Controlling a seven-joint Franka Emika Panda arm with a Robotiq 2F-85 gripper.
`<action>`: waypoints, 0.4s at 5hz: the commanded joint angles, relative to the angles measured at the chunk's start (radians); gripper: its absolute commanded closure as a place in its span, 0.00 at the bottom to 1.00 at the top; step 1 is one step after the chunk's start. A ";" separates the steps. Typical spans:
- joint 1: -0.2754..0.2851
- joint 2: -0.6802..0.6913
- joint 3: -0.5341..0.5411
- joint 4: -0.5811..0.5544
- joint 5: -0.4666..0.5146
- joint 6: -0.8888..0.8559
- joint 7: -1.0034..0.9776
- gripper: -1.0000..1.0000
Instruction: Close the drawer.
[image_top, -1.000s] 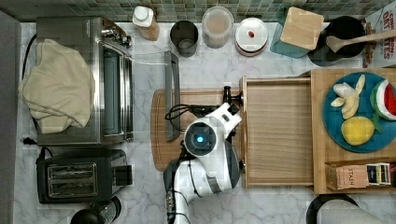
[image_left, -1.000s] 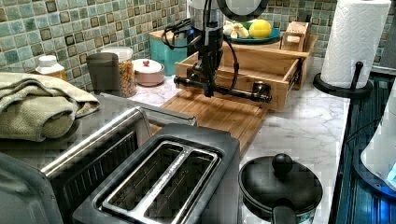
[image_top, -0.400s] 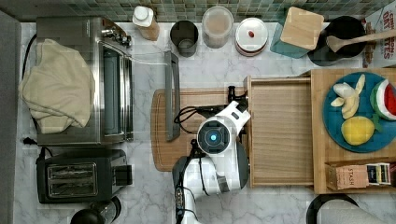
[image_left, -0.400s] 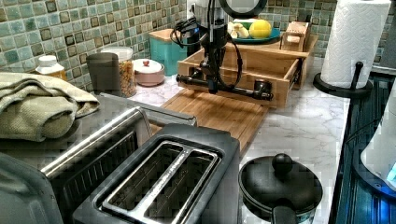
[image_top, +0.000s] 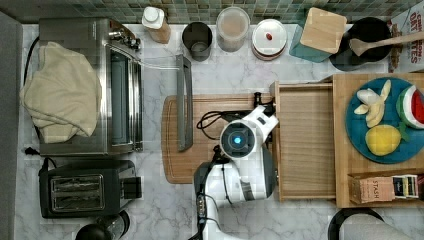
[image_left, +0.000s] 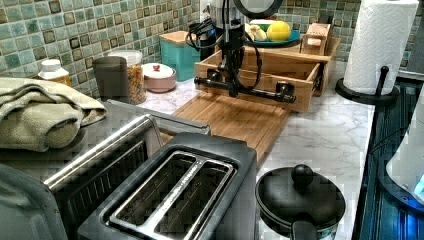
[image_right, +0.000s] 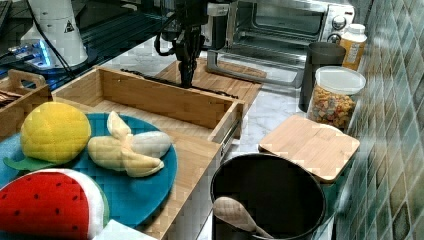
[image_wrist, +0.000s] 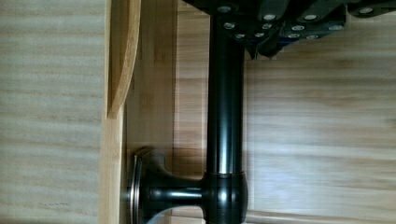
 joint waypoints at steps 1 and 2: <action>-0.197 0.080 -0.210 0.108 -0.129 0.020 -0.128 1.00; -0.230 0.118 -0.243 0.130 -0.136 0.092 -0.192 1.00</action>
